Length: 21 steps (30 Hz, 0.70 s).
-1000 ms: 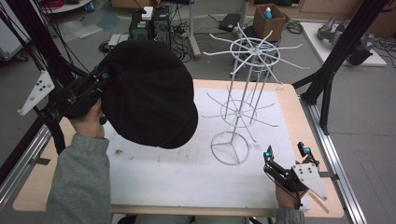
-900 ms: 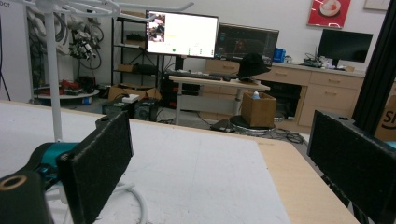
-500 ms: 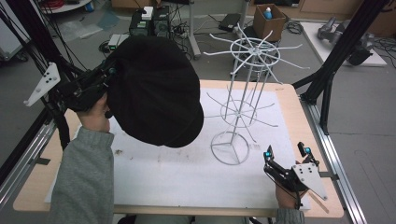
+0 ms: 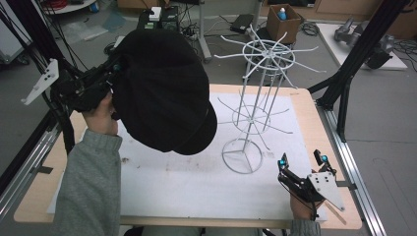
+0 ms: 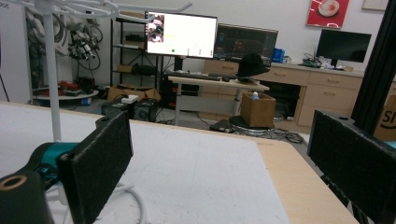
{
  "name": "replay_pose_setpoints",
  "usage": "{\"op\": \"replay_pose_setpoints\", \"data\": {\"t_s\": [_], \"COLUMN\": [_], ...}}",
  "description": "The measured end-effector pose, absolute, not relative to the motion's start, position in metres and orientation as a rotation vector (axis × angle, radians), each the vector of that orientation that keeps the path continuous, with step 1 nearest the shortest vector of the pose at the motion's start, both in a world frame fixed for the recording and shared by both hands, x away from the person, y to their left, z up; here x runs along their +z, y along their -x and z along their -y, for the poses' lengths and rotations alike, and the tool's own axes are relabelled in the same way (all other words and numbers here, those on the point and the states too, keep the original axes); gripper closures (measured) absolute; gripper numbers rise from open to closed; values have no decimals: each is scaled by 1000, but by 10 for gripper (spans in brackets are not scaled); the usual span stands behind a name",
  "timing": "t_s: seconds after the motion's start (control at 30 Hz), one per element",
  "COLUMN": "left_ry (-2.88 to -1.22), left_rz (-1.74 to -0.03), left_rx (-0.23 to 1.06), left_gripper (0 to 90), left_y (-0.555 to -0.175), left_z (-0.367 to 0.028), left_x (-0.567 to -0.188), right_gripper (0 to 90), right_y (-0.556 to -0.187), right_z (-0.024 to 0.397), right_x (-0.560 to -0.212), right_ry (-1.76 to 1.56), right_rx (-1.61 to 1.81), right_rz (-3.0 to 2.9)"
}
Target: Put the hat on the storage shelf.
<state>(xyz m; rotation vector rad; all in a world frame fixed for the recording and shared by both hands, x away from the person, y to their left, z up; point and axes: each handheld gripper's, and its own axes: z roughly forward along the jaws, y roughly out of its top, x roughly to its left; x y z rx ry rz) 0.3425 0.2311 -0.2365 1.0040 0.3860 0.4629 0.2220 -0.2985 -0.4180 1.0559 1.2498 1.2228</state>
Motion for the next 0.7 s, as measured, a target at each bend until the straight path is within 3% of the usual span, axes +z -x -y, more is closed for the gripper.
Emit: {"op": "replay_pose_setpoints", "data": {"t_s": [0.7], "left_ry": [-985], "left_rz": [-378], "left_rx": [405], "left_gripper": [768], "left_y": [-350], "left_z": [-213], "left_x": [-215], "right_gripper": [58], "right_y": [-221], "right_z": [300], "right_x": [-417], "right_ry": [-1051], "right_rx": [1243], "right_rz": [-1240]}}
